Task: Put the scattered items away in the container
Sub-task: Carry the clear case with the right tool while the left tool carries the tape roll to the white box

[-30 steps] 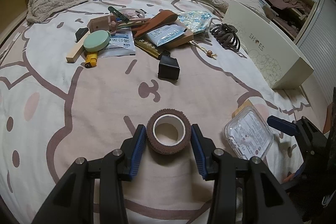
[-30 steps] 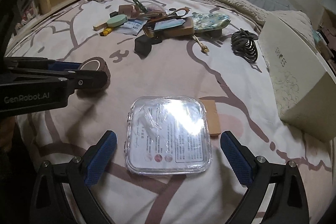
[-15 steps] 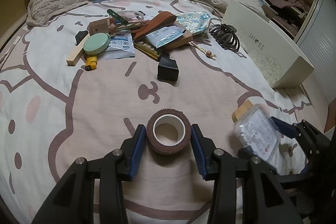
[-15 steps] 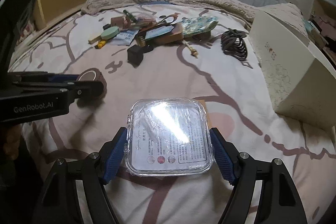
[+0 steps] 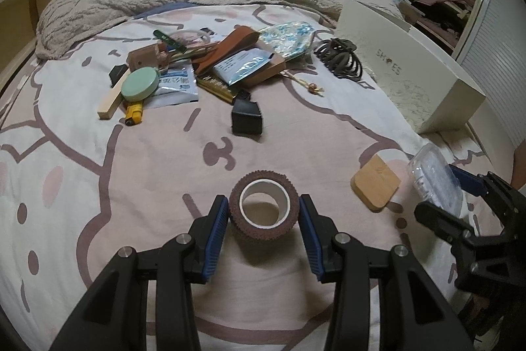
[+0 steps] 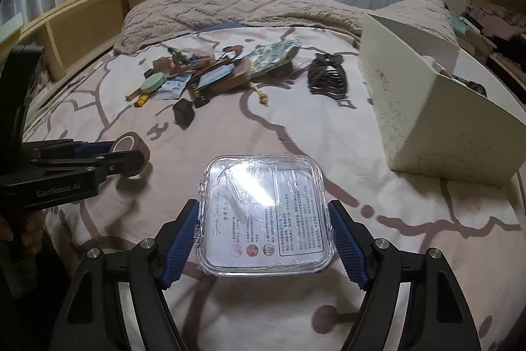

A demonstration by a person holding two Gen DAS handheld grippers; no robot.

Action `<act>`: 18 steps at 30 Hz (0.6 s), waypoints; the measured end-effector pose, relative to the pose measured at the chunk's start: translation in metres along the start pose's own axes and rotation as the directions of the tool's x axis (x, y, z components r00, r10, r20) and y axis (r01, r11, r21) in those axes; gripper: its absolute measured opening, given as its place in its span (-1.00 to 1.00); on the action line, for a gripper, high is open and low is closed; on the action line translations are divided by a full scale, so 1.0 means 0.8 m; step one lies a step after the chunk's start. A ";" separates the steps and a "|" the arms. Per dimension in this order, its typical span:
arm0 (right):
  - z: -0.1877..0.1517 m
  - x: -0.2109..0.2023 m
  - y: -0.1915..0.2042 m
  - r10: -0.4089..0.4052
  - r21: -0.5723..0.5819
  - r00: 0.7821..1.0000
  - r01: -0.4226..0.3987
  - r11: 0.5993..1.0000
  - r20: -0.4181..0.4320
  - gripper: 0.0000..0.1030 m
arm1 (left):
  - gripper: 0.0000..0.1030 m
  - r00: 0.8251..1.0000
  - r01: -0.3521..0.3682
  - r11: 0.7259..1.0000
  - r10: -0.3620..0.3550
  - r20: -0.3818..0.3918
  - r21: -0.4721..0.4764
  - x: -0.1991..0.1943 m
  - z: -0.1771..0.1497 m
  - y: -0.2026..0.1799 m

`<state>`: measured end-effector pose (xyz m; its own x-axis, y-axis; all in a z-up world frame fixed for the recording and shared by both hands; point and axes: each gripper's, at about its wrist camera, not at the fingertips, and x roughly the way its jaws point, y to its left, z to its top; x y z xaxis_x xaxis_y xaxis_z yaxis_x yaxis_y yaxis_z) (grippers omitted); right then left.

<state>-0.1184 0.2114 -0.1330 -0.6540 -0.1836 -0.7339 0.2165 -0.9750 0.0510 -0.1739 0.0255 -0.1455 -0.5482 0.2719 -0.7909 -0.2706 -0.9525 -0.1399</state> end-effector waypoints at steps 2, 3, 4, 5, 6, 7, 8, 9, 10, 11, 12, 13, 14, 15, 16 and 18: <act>-0.002 -0.003 -0.010 -0.006 0.020 1.000 0.006 1.000 0.004 0.50 | -0.17 1.000 0.011 1.000 -0.011 0.004 0.005 -0.001 0.001 -0.003; -0.003 -0.005 -0.016 -0.009 0.033 1.000 0.009 0.999 0.007 0.50 | -0.17 1.000 0.010 1.000 -0.010 0.005 0.008 -0.001 0.001 -0.004; -0.003 -0.007 -0.020 -0.012 0.043 1.000 0.012 0.999 0.009 0.50 | -0.17 1.000 0.005 1.000 -0.005 0.005 0.013 -0.002 0.001 -0.006; -0.004 -0.010 -0.025 -0.015 0.052 1.000 0.014 0.999 0.012 0.50 | -0.17 1.000 0.001 1.000 -0.001 0.005 0.018 -0.002 0.000 -0.007; -0.005 -0.013 -0.030 -0.018 0.062 1.000 0.017 0.998 0.017 0.50 | -0.17 1.000 0.000 1.000 0.000 0.005 0.020 -0.002 0.000 -0.007; -0.005 -0.016 -0.035 -0.022 0.073 1.000 0.021 0.997 0.022 0.50 | -0.17 1.000 0.001 1.000 -0.001 0.004 0.020 -0.002 -0.001 -0.007; -0.006 -0.019 -0.041 -0.025 0.085 0.999 0.023 0.996 0.027 0.50 | -0.17 1.000 0.002 1.000 -0.002 0.004 0.020 -0.001 -0.001 -0.008; -0.006 -0.022 -0.046 -0.027 0.096 0.999 0.024 0.995 0.031 0.50 | -0.17 1.000 0.001 1.000 -0.001 0.004 0.021 -0.001 -0.001 -0.008; -0.007 -0.024 -0.051 -0.029 0.107 0.999 0.025 0.994 0.034 0.50 | -0.17 1.000 0.000 1.000 0.000 0.006 0.022 -0.002 -0.001 -0.009; -0.008 -0.027 -0.057 -0.033 0.112 0.999 0.028 0.993 0.036 0.50 | -0.17 1.000 0.000 1.000 0.000 0.008 0.025 -0.002 -0.001 -0.010; -0.008 -0.029 -0.061 -0.038 0.111 0.999 0.034 0.993 0.037 0.50 | -0.17 1.000 0.001 1.000 -0.002 0.013 0.027 -0.003 -0.001 -0.011; -0.008 -0.031 -0.065 -0.046 0.105 0.998 0.042 0.994 0.037 0.50 | -0.17 1.000 0.004 0.999 -0.004 0.020 0.032 -0.005 0.000 -0.013; -0.007 -0.034 -0.071 -0.055 0.098 0.998 0.051 0.994 0.036 0.50 | -0.17 1.000 0.007 0.999 -0.008 0.028 0.041 -0.007 0.001 -0.016; -0.006 -0.037 -0.075 -0.063 0.094 0.997 0.059 0.994 0.037 0.50 | -0.17 0.999 0.013 0.999 -0.014 0.033 0.048 -0.009 0.003 -0.018; -0.004 -0.040 -0.080 -0.070 0.088 0.997 0.066 0.994 0.039 0.50 | -0.17 0.999 0.020 0.998 -0.022 0.040 0.054 -0.011 0.004 -0.020; 0.002 -0.050 -0.094 -0.080 0.085 0.996 0.076 0.993 0.049 0.50 | -0.17 0.998 0.035 0.997 -0.038 0.048 0.064 -0.014 0.007 -0.024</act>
<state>-0.1094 0.2916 -0.1066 -0.7039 -0.1109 -0.7016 0.1038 -0.9932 0.0529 -0.1670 0.0413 -0.1303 -0.5743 0.3145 -0.7558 -0.3402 -0.9315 -0.1291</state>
